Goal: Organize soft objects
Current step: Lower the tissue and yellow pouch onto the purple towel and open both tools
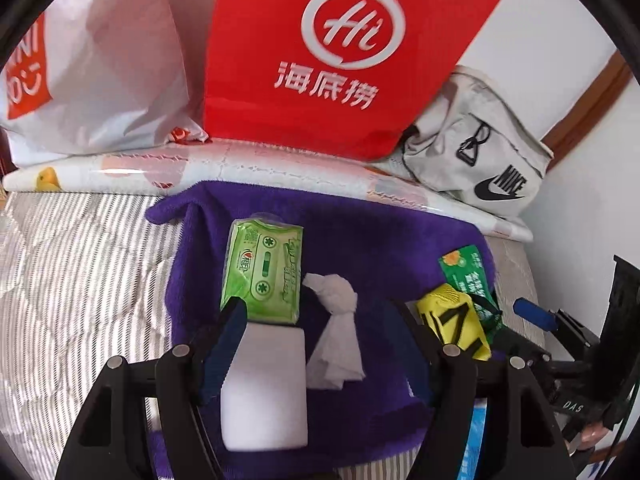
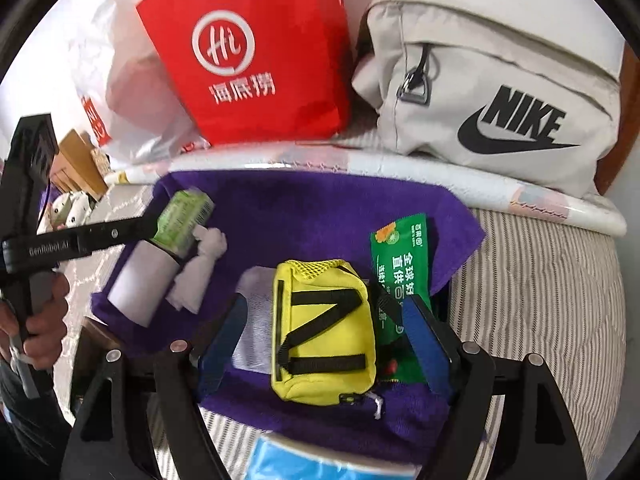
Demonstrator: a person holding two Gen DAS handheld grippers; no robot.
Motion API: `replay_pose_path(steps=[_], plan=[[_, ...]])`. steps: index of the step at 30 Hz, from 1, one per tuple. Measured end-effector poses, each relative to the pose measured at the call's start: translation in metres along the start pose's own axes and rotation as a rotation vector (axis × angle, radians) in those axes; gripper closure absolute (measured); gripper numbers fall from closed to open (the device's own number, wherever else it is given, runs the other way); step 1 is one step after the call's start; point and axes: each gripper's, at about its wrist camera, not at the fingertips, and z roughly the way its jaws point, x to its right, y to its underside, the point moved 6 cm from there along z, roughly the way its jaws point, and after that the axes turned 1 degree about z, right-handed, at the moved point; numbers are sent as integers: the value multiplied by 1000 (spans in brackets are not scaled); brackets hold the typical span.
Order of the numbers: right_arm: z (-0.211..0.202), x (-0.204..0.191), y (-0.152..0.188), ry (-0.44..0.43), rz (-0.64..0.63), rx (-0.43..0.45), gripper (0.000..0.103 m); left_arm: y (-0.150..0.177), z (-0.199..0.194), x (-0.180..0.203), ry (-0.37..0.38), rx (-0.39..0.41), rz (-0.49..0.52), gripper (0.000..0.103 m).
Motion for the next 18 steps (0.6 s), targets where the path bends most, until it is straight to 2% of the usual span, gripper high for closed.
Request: replay_pose_path(steps=[8, 13, 18], plan=[[-57, -17, 14, -4, -22, 111, 24, 19, -53, 7, -40, 115, 36, 33], [-87, -29, 31, -16, -24, 150, 24, 41, -90, 16, -20, 180, 42, 34], [-110, -44, 56, -102, -12, 142, 24, 68, -110, 16, -4, 156, 20, 34]])
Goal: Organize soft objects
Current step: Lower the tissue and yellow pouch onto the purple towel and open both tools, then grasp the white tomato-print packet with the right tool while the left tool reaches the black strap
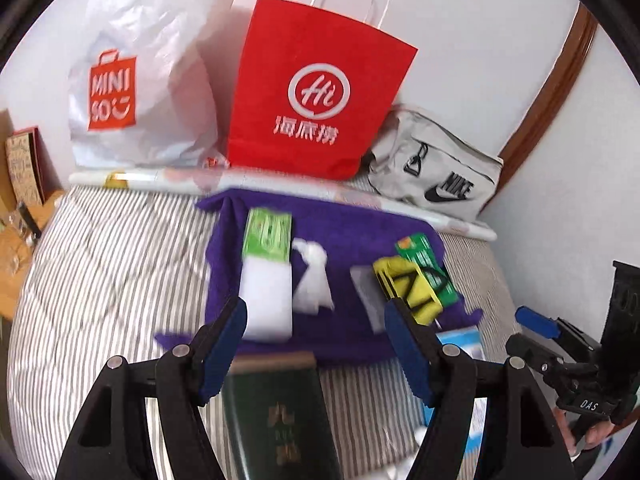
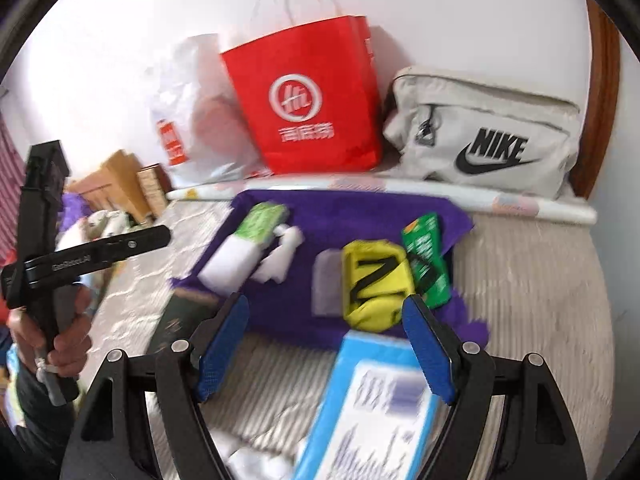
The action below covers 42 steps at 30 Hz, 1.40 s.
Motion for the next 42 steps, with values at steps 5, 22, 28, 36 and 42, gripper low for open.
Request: replay_pose_path(steps=[5, 22, 28, 36, 42], plan=[[-24, -19, 28, -19, -42, 9, 24, 33, -17, -8, -7, -43, -28, 33], [-37, -9, 180, 59, -44, -112, 24, 150, -38, -55, -135, -173, -80, 33], [-20, -7, 212, 65, -27, -164, 24, 181, -28, -60, -118, -224, -106, 33], [5, -10, 221, 44, 18, -185, 23, 195, -24, -59, -117, -247, -85, 33], [6, -11, 220, 119, -48, -133, 44, 206, -12, -63, -131, -279, -102, 33]])
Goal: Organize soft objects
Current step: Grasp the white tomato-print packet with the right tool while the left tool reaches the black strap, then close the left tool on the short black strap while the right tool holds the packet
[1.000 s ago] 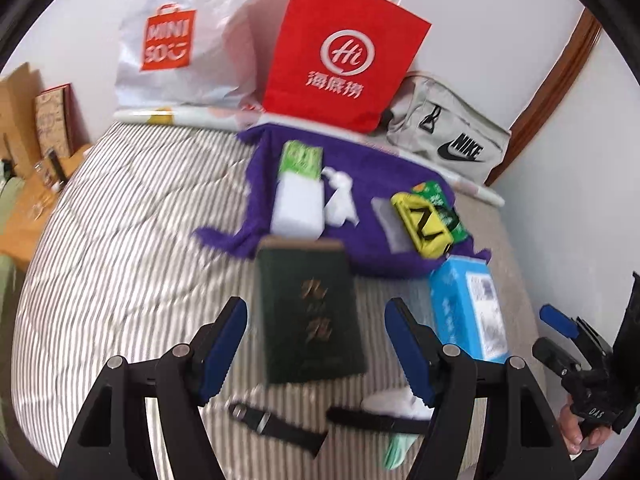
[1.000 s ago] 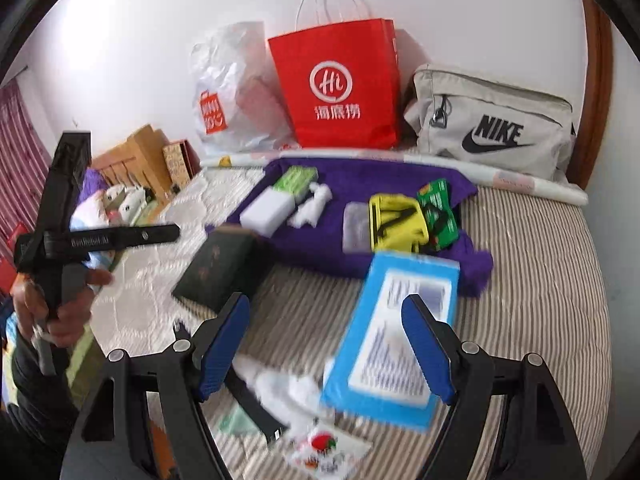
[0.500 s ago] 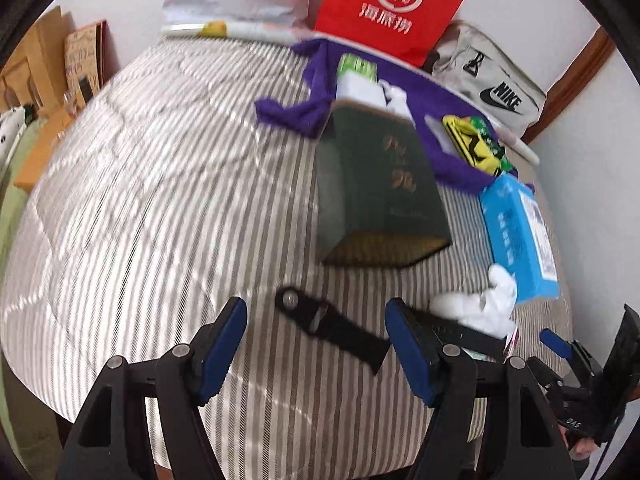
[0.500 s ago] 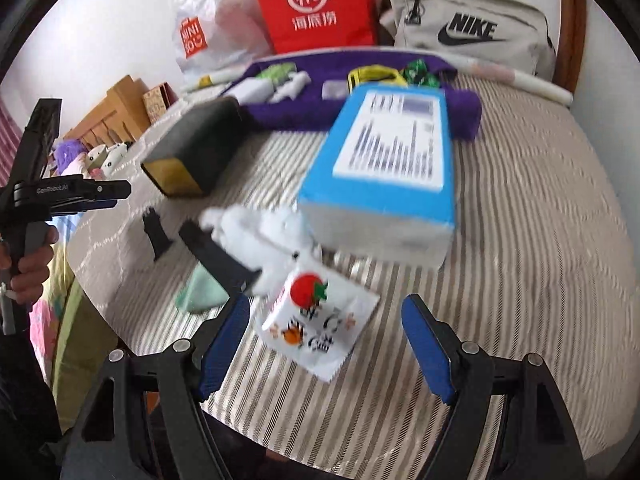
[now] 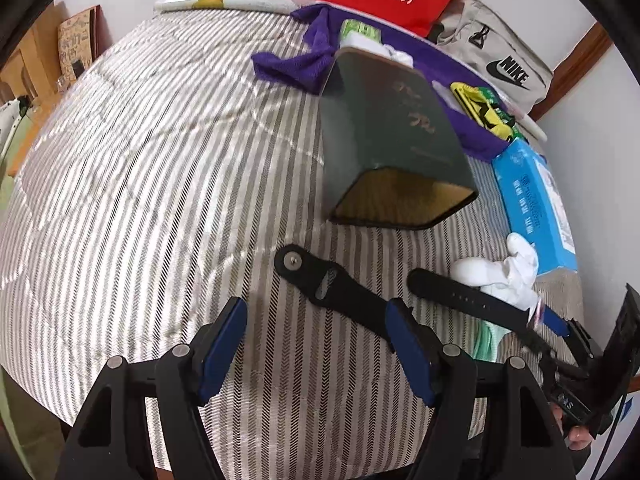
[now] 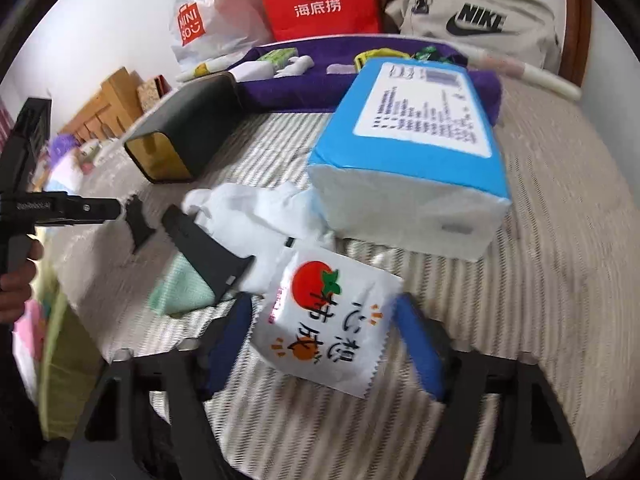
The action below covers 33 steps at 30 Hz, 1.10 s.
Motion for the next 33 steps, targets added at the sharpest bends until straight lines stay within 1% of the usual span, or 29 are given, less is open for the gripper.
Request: replay_pose_path(steps=[1, 2, 4, 6, 9, 11, 12, 13, 14, 16, 19, 23, 26, 29, 30, 32, 33], plan=[[0, 2, 0, 12, -9, 2, 50, 1, 1, 0, -4, 5, -2, 31], [-1, 3, 1, 9, -14, 3, 50, 2, 0, 2, -7, 21, -2, 31], [-4, 5, 4, -8, -12, 3, 52, 2, 1, 5, -23, 30, 2, 24], [-7, 9, 7, -12, -12, 6, 54, 1, 4, 9, -49, 39, 13, 20], [-11, 11, 11, -20, -11, 9, 54, -4, 10, 16, -123, 59, 47, 20], [-13, 14, 13, -27, -4, 7, 54, -5, 15, 22, -191, 78, 93, 20], [-14, 14, 15, -33, -1, 5, 54, -6, 17, 25, -219, 85, 113, 18], [-15, 15, 15, -37, 2, 3, 54, -8, 18, 28, -226, 103, 131, 20], [-16, 16, 16, -37, 2, 1, 54, -10, 20, 29, -237, 107, 138, 20], [-17, 18, 18, -36, 4, 1, 54, -14, 20, 30, -237, 115, 136, 20], [-18, 23, 20, -49, 19, 5, 54, -12, 19, 28, -234, 105, 144, 20], [-20, 25, 22, -64, 38, 11, 54, 3, 12, 18, -234, 77, 147, 19], [-20, 24, 22, -63, 36, 15, 53, 12, 6, 5, -243, 61, 124, 19], [-20, 23, 22, -59, 31, 16, 53, 12, 5, 1, -253, 62, 97, 20], [-20, 23, 22, -60, 32, 17, 53, 13, 5, 2, -255, 65, 94, 22], [-20, 24, 22, -61, 33, 16, 53, 12, 4, 9, -242, 81, 112, 39], [-20, 24, 22, -62, 35, 16, 53, 13, 3, 13, -233, 97, 128, 62]])
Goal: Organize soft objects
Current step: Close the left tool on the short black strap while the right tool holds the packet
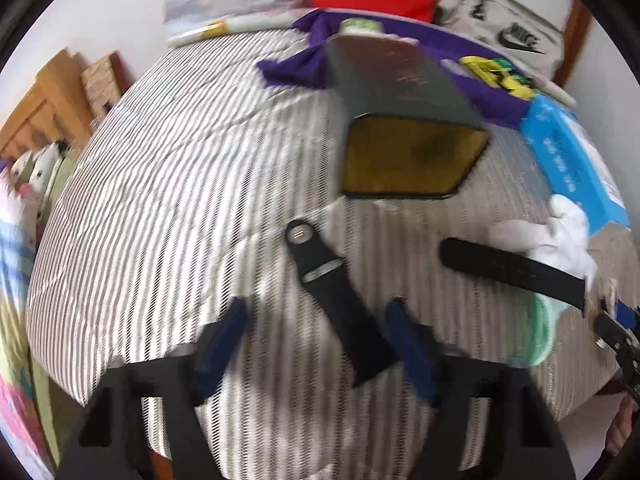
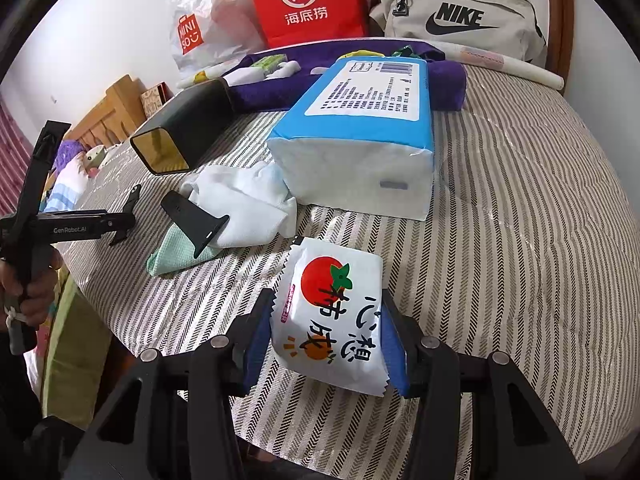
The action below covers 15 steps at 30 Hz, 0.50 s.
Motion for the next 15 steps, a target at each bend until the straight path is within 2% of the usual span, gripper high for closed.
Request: replay_pose_path(steps=[1, 4, 10, 15], plan=[[0, 0, 0, -2, 4, -1, 53, 0, -2, 4, 5, 19, 11, 73], [-2, 0, 0, 7, 4, 4, 53, 4, -4, 8, 4, 47, 45, 79], [-5, 5, -1, 30, 8, 5, 53, 19, -12, -3, 83, 43, 7, 80], [0, 7, -2, 42, 15, -8, 53, 18, -12, 1, 72, 65, 5, 80]])
